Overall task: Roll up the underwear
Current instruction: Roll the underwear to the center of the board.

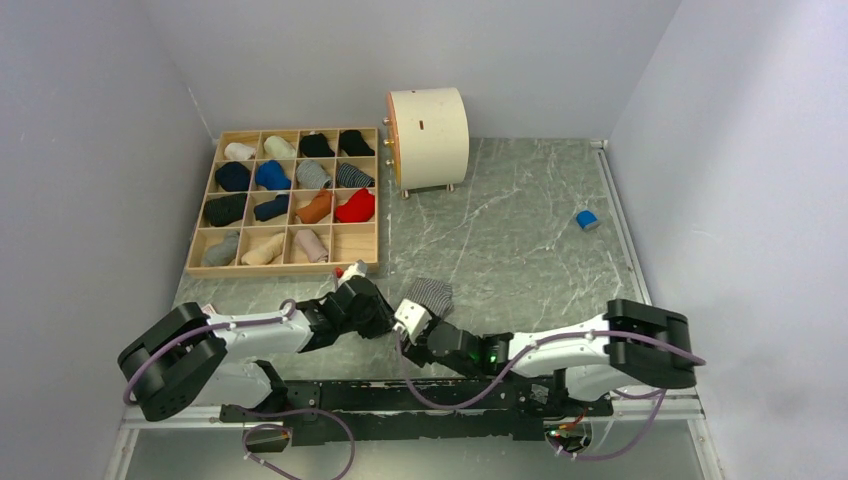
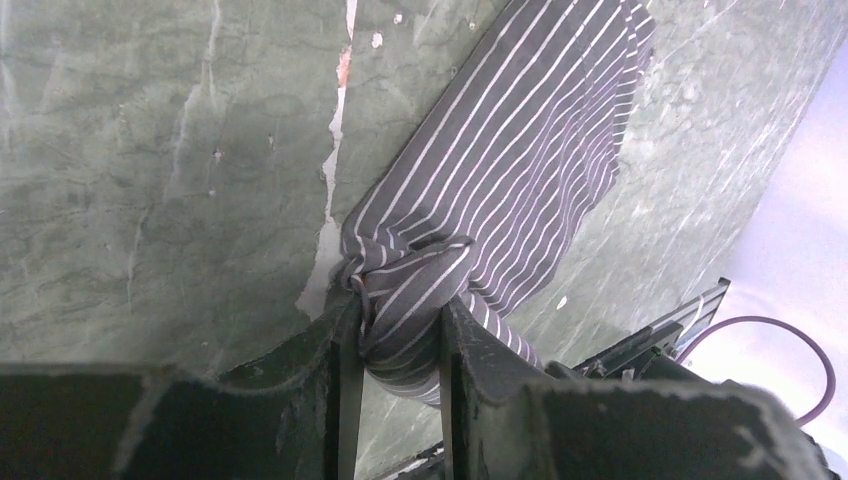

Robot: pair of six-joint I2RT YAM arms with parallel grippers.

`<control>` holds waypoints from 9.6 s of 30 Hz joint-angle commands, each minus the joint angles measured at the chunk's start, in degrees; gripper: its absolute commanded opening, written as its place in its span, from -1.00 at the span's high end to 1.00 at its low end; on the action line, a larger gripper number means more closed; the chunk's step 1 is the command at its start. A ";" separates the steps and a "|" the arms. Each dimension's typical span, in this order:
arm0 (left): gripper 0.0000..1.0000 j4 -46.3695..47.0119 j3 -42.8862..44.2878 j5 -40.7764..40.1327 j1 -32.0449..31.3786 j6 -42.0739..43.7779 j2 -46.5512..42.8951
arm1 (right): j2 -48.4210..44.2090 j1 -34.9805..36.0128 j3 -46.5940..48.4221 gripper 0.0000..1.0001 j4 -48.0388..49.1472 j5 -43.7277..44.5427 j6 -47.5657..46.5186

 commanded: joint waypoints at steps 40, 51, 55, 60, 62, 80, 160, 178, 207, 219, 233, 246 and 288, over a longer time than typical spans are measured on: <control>-0.33 5.07 -3.68 -2.11 -0.30 -3.11 -1.69 | 30.59 -25.72 -19.82 0.75 59.31 -41.61 46.21; 0.29 1.71 0.16 -3.38 -0.34 -0.04 4.37 | 20.42 -26.45 -14.63 0.33 38.40 -42.76 39.57; 0.30 -0.32 0.98 -3.95 -0.32 0.20 3.45 | 9.24 -26.00 -5.26 0.19 8.66 -35.58 26.76; 0.29 -1.47 1.57 -3.99 -0.39 -0.02 3.10 | 2.56 -25.46 0.40 -0.04 -7.23 -27.31 18.08; 0.30 -1.99 1.81 -3.98 -0.39 -0.14 3.10 | 1.68 -23.63 1.95 -0.09 -10.06 -25.23 16.82; 0.28 -4.68 1.97 -4.72 -0.33 -0.75 0.82 | 8.80 -8.13 12.12 -0.08 -14.97 -7.73 12.94; 0.21 -2.10 8.41 -4.23 -0.31 0.81 8.84 | 4.76 -18.71 12.42 0.05 -19.24 -19.78 15.95; -0.38 1.80 8.77 -4.06 -0.33 2.67 4.24 | 8.90 -41.14 -1.70 0.82 2.98 -55.78 28.39; 0.20 -0.26 15.07 -3.16 -0.39 3.63 15.28 | -1.74 -31.49 11.08 0.12 -26.45 -24.76 16.32; 0.16 -0.57 15.01 -2.92 -0.34 3.48 14.40 | 4.69 -24.33 11.23 0.40 -23.57 -18.30 17.29; -0.40 3.62 15.54 -1.68 -0.31 5.73 12.78 | 6.93 -45.50 -1.73 0.82 -3.07 -55.19 23.38; -0.01 4.69 20.72 -0.59 -0.31 6.43 19.54 | 9.54 -55.12 -4.42 0.69 2.58 -63.58 26.06; -0.39 3.26 24.30 -0.13 -0.38 7.57 20.61 | 4.64 -52.85 -4.02 0.88 -3.53 -53.61 25.46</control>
